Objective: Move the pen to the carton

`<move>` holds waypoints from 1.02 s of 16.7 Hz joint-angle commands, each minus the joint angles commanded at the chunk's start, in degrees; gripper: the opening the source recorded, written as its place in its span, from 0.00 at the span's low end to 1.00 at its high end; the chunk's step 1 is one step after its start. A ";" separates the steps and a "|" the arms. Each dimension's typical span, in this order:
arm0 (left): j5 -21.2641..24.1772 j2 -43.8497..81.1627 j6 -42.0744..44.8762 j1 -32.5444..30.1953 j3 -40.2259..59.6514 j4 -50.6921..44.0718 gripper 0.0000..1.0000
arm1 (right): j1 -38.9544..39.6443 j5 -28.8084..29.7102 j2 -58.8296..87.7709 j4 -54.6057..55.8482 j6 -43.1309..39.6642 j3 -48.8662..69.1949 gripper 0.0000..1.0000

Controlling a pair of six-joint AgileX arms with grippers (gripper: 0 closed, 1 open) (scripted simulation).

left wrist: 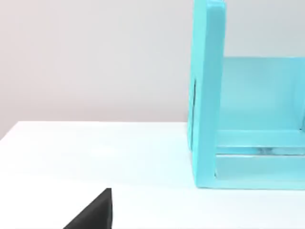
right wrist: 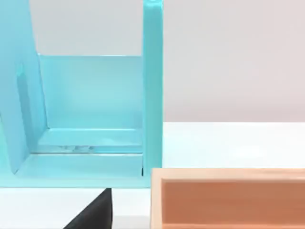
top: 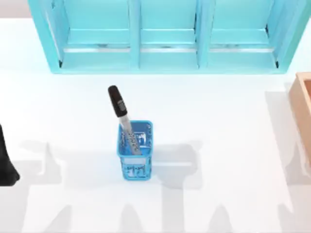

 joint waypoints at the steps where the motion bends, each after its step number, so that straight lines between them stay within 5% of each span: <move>1: 0.00 0.00 0.00 0.00 0.00 0.00 1.00 | 0.00 0.00 0.00 0.00 0.00 0.00 1.00; 8: 0.00 0.00 0.00 0.00 0.00 0.00 1.00 | 7.54 -1.10 12.23 1.36 1.01 5.99 1.00; 17: 0.00 0.00 0.00 0.00 0.00 0.00 1.00 | 29.24 -3.98 57.92 9.99 5.53 28.28 1.00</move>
